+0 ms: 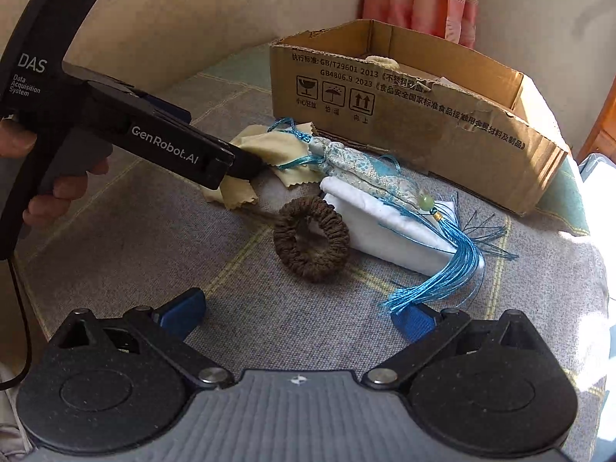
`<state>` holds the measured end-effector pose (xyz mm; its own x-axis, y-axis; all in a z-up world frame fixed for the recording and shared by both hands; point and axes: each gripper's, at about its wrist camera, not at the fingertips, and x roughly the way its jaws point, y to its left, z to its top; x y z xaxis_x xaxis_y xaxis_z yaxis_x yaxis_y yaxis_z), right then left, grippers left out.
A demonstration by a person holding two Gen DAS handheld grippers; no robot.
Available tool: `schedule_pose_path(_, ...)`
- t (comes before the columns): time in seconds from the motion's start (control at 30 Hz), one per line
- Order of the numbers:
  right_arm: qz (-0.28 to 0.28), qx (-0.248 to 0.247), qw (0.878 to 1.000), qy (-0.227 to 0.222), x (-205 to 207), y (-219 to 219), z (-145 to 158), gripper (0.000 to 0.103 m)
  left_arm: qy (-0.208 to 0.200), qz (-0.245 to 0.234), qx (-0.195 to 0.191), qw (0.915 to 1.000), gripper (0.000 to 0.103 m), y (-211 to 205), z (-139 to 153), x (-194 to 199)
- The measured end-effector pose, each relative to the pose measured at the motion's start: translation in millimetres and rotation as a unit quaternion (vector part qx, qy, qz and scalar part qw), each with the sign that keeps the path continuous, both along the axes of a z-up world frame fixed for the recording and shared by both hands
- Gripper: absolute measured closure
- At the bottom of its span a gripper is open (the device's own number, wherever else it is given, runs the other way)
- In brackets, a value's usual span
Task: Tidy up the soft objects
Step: 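Close the left gripper on the yellow cloth while the right approaches the brown hair tie, then close the right gripper on the brown hair tie while the left opens off the yellow cloth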
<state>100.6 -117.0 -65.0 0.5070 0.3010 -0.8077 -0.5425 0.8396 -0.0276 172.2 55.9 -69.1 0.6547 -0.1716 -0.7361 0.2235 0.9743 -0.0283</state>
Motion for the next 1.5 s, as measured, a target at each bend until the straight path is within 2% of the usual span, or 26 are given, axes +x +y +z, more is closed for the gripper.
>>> schedule_pose_path(0.2, 0.007, 0.010, 1.000, -0.016, 5.3, 1.0, -2.0, 0.000, 0.008, -0.008, -0.019, 0.9998, 0.001, 1.2, -4.3, 4.1)
schedule_pose_path(0.37, 0.009, 0.020, 0.999, -0.032, 3.4, -2.5, -4.5, 0.000, 0.007, -0.017, -0.048, 0.9987, 0.006, 0.3, -6.2, 11.1)
schedule_pose_path(0.43, 0.008, 0.022, 0.999, -0.034, 4.3, -2.7, -4.9, 0.000, 0.006, -0.023, -0.053, 0.9983, 0.016, -1.8, -5.7, 11.9)
schedule_pose_path(0.5, 0.007, 0.023, 0.999, -0.037, 4.5, -3.1, -5.1, 0.000, 0.003, -0.032, -0.059, 0.9977, 0.036, -4.3, -4.1, 11.3)
schedule_pose_path(0.57, 0.006, 0.025, 0.999, -0.039, 1.8, -5.3, -4.7, 0.000, 0.004, -0.045, -0.073, 0.9963, 0.047, -5.9, -1.2, 8.9)
schedule_pose_path(0.6, 0.006, 0.025, 0.999, -0.039, 2.3, -5.5, -4.7, 0.000, 0.005, -0.051, -0.079, 0.9955, 0.058, -6.4, -0.2, 7.9)
schedule_pose_path(0.67, 0.004, 0.023, 0.999, -0.037, 3.2, -5.0, -5.0, 0.000, 0.006, -0.060, -0.083, 0.9947, 0.073, -7.5, 1.7, 5.2)
schedule_pose_path(0.7, 0.003, 0.022, 0.999, -0.036, 3.1, -5.1, -4.7, 0.000, 0.006, -0.065, -0.087, 0.9941, 0.078, -7.7, 2.5, 4.2)
schedule_pose_path(0.77, -0.002, 0.018, 0.999, -0.032, 3.4, -4.1, -4.0, 0.000, 0.012, -0.072, -0.094, 0.9929, 0.079, -7.6, 5.0, 2.6)
schedule_pose_path(0.87, 0.000, 0.012, 0.999, -0.030, 2.4, -2.0, -2.7, 0.001, 0.005, -0.066, -0.073, 0.9952, 0.078, -9.7, 9.4, -2.7)
schedule_pose_path(0.93, 0.004, 0.007, 0.999, -0.039, -0.7, 0.3, -0.4, 0.009, -0.001, -0.067, -0.063, 0.9958, 0.055, -9.6, 12.5, -7.4)
schedule_pose_path(0.97, 0.006, 0.005, 0.999, -0.044, -1.8, 1.1, 0.7, 0.015, -0.006, -0.067, -0.059, 0.9960, 0.031, -8.4, 15.0, -11.0)
schedule_pose_path(1.0, 0.007, 0.003, 0.999, -0.049, -2.3, 2.5, 2.5, 0.019, -0.008, -0.066, -0.054, 0.9964, 0.015, -8.2, 16.6, -13.0)
schedule_pose_path(1.13, 0.002, -0.004, 0.997, -0.072, 0.9, 7.7, 6.6, 0.025, -0.042, -0.055, -0.033, 0.9971, 0.015, -6.9, 25.6, -24.3)
schedule_pose_path(1.27, 0.000, -0.017, 0.997, -0.076, 8.1, 13.9, 3.8, 0.037, -0.047, -0.054, -0.031, 0.9970, 0.014, -4.0, 31.8, -28.2)
schedule_pose_path(1.33, -0.003, -0.018, 0.997, -0.079, 8.9, 14.7, 3.7, 0.047, -0.050, -0.054, -0.027, 0.9969, 0.010, -4.2, 33.0, -29.7)
schedule_pose_path(1.37, -0.007, -0.020, 0.997, -0.077, 9.4, 15.2, 4.1, 0.057, -0.051, -0.056, -0.025, 0.9968, 0.008, -5.0, 33.5, -30.5)
schedule_pose_path(1.5, -0.017, -0.029, 0.996, -0.079, 8.2, 11.9, 5.3, 0.062, -0.056, -0.060, -0.012, 0.9966, 0.006, -8.5, 35.0, -33.5)
